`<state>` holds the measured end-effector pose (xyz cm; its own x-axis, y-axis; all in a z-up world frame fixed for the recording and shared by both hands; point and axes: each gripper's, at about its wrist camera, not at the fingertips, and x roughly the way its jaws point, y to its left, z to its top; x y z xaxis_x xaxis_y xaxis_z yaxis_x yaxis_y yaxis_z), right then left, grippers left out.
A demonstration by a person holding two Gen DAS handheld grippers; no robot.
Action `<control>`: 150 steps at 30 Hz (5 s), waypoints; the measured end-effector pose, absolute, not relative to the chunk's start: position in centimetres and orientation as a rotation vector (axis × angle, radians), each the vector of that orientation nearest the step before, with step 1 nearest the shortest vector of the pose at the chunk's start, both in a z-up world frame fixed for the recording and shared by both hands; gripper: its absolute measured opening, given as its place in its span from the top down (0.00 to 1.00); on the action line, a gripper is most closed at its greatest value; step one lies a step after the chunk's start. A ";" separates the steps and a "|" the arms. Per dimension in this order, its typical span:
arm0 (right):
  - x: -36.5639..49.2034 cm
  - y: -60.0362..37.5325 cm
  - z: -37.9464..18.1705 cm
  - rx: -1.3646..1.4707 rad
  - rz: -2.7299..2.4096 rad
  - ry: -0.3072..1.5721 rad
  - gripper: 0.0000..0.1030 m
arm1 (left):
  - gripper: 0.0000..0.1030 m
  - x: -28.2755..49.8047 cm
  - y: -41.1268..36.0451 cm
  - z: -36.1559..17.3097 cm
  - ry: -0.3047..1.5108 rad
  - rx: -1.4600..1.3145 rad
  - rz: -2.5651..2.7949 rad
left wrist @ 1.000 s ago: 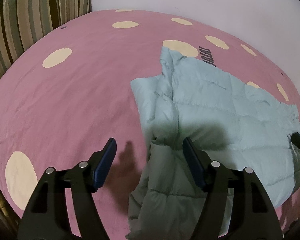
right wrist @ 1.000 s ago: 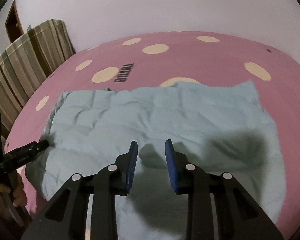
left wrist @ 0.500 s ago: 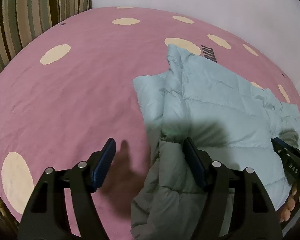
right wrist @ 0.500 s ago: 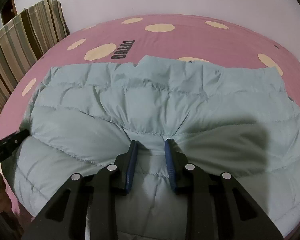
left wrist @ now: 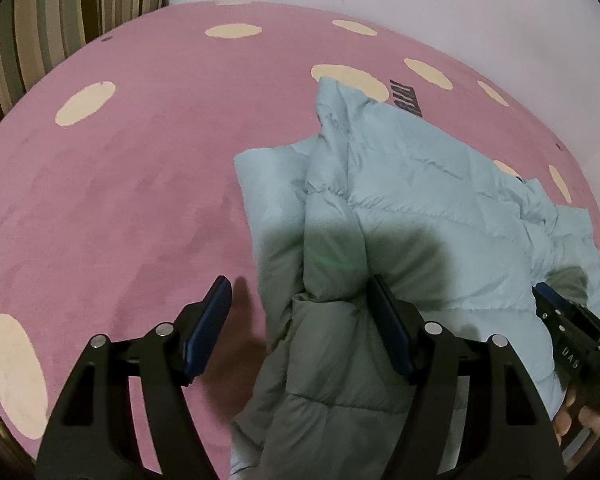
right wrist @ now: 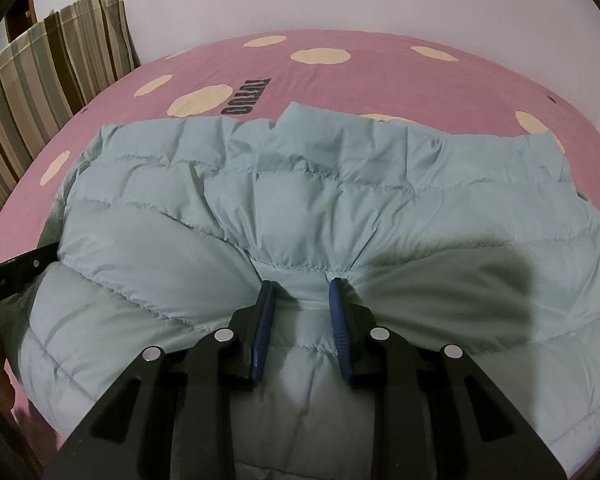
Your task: Fold large clothes
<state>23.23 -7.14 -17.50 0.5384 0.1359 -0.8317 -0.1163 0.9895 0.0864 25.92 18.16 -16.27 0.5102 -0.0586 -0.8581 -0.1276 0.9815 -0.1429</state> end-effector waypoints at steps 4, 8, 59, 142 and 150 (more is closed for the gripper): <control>23.2 -7.1 -17.6 0.020 0.148 0.987 0.73 | 0.32 26.6 18.4 -17.4 1.069 -0.238 0.020; 23.1 -6.9 -17.7 0.015 0.142 0.981 0.72 | 0.31 26.8 18.3 -17.9 1.069 -0.239 0.014; 20.3 -8.9 -13.2 -0.003 0.052 0.864 0.52 | 0.83 23.3 7.8 -6.0 0.857 -0.142 -0.120; 20.9 -17.3 -13.2 0.256 -0.032 0.977 0.37 | 0.26 25.2 3.6 -14.0 0.858 -0.080 -0.045; 20.7 -16.9 -13.2 0.287 0.040 0.982 0.83 | 0.26 25.2 3.4 -14.2 0.860 -0.087 -0.053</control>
<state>20.72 -16.87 -13.24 0.5580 0.1623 -0.8138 0.0955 0.9616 0.2573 25.24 3.35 -14.18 0.6516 -0.0814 -0.7542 0.0110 0.9951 -0.0979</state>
